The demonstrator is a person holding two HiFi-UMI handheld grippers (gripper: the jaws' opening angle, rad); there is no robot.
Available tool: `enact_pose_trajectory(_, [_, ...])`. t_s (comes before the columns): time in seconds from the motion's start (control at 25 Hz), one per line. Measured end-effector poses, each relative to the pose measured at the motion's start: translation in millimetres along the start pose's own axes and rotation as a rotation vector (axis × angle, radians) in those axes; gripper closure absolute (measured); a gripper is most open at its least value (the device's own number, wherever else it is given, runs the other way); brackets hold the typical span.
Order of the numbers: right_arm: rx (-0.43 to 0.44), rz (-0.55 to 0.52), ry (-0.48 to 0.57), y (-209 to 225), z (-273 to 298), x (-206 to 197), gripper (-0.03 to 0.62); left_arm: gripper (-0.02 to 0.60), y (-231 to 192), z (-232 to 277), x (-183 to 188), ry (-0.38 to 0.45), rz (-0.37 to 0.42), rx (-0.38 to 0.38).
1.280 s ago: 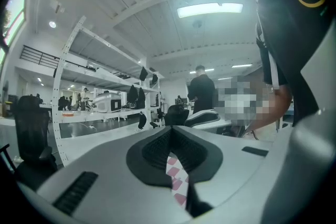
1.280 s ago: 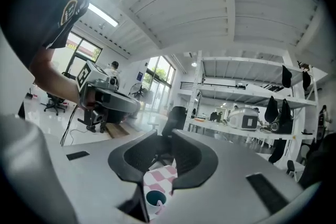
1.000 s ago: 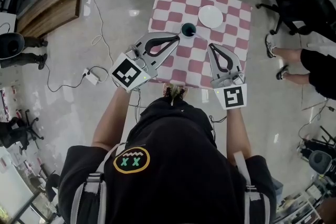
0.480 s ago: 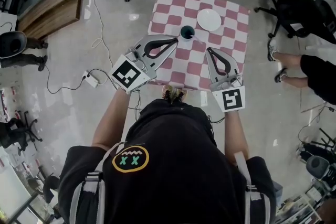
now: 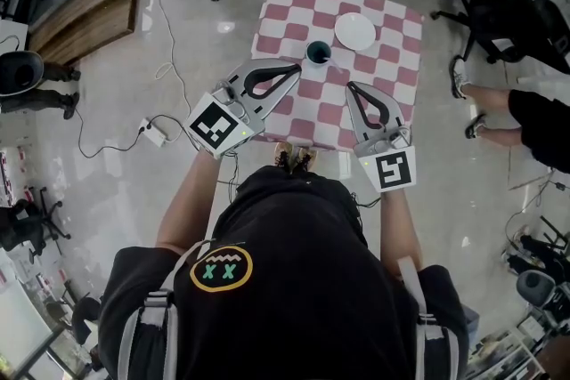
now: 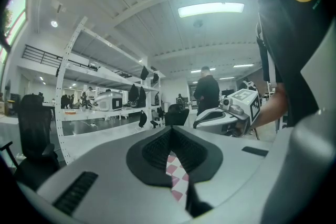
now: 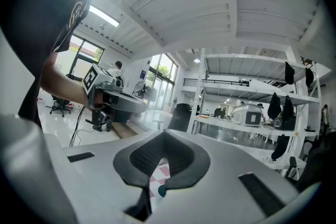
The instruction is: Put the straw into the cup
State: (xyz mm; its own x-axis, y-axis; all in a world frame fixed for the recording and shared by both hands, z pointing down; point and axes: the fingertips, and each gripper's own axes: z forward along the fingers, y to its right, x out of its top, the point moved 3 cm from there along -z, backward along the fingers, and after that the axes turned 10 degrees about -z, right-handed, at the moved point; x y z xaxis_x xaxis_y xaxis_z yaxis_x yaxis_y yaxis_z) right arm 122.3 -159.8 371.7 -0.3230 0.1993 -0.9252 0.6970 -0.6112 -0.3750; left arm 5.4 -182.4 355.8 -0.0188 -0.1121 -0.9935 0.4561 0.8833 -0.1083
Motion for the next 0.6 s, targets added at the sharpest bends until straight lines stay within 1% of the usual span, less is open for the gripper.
enact_pose_trajectory(0.6, [-0.004,-0.002,0.012,-6.6,6.9,7.8,0.574,0.563,-3.9,-10.6,1.0,0.009,-0.008,0.002])
